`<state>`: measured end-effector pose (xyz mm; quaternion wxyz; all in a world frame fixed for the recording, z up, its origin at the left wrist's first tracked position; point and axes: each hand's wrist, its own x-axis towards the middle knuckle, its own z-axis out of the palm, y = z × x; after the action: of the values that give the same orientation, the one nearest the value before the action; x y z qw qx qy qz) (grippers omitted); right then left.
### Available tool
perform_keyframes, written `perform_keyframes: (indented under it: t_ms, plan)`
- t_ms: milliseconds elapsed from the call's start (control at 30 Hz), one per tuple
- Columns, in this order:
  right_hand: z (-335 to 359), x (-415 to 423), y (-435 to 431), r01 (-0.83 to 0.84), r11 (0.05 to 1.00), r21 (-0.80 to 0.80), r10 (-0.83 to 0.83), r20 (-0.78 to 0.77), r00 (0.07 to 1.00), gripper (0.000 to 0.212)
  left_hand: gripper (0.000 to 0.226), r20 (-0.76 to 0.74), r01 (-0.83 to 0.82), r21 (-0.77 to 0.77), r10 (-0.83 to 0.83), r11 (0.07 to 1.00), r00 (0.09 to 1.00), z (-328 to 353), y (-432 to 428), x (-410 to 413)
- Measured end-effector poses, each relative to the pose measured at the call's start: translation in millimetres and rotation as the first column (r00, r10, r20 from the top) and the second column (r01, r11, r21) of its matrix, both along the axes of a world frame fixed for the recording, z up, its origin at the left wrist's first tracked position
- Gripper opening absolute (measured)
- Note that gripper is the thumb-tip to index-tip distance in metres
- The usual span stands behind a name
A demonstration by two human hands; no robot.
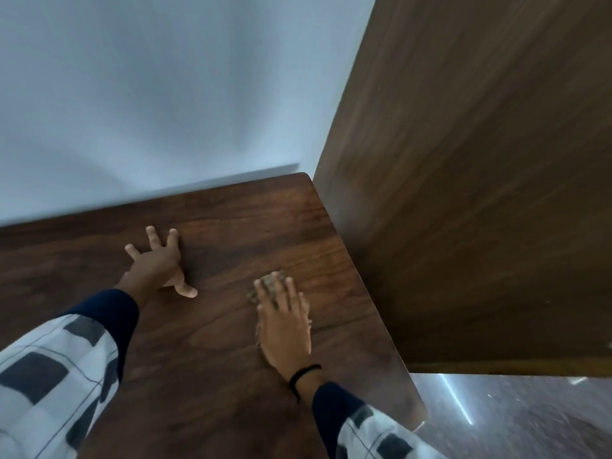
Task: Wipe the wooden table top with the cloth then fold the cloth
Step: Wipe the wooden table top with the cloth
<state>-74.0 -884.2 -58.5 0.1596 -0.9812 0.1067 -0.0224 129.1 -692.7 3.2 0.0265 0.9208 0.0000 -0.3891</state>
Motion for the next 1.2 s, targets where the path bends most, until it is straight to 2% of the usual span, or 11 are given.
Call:
perform_keyframes:
  t_ms: [67, 133, 267, 333, 400, 467, 567, 733, 800, 1000, 1200]
  plan:
    - [2, 24, -12, -0.202, 0.979, 0.009, 0.202, 0.007, 0.979, 0.051, 0.158, 0.007, 0.010, 0.008, -0.010, 1.000, 1.000, 0, 1, 0]
    - [10, 54, -40, -0.209, 0.977, -0.045, 0.205, -0.076, 0.976, 0.054, 0.159, 0.014, 0.015, 0.002, -0.015, 1.000, 1.000, 0, 3, 1]
    - [19, 53, -85, 0.315, 0.949, 0.012, -0.312, -0.112, 0.943, 0.052, 0.159, 0.021, 0.011, -0.002, -0.011, 1.000, 1.000, 1, 2, -2]
    - [16, 21, -70, 0.396, 0.918, 0.018, -0.393, -0.097, 0.914, 0.052, 0.159, 0.012, 0.005, 0.004, -0.005, 1.000, 1.000, 1, -1, -2]
    - [11, -9, -38, 0.288, 0.957, -0.033, -0.290, -0.053, 0.956, 0.052, 0.160, 0.007, -0.008, 0.001, 0.008, 1.000, 1.000, -1, -1, 0]
    - [3, -22, -14, 0.046, 0.998, -0.031, -0.048, -0.040, 0.998, 0.052, 0.159, 0.011, -0.017, -0.003, 0.017, 1.000, 1.000, -2, 0, 2]
    - [8, 14, -40, -0.194, 0.981, -0.025, 0.193, -0.042, 0.980, 0.051, 0.157, 0.032, -0.019, -0.027, 0.020, 0.999, 0.999, -3, 5, -1]
    - [22, 26, -114, 0.315, 0.949, -0.022, -0.315, -0.127, 0.940, 0.051, 0.156, 0.045, 0.000, -0.009, 0.001, 1.000, 0.999, -1, 1, -7]
    - [18, -8, -98, 0.395, 0.917, -0.051, -0.398, -0.087, 0.913, 0.052, 0.155, 0.035, -0.013, 0.001, 0.013, 1.000, 0.999, -1, -3, -6]
    - [6, -33, -46, -0.135, 0.991, -0.024, 0.134, -0.045, 0.990, 0.053, 0.155, 0.051, -0.052, -0.026, 0.053, 0.998, 0.997, 1, 2, -3]
    - [12, -35, -101, 0.301, 0.953, -0.027, -0.301, -0.168, 0.939, 0.053, 0.138, 0.173, -0.072, -0.162, 0.101, 0.984, 0.980, 0, 7, -28]
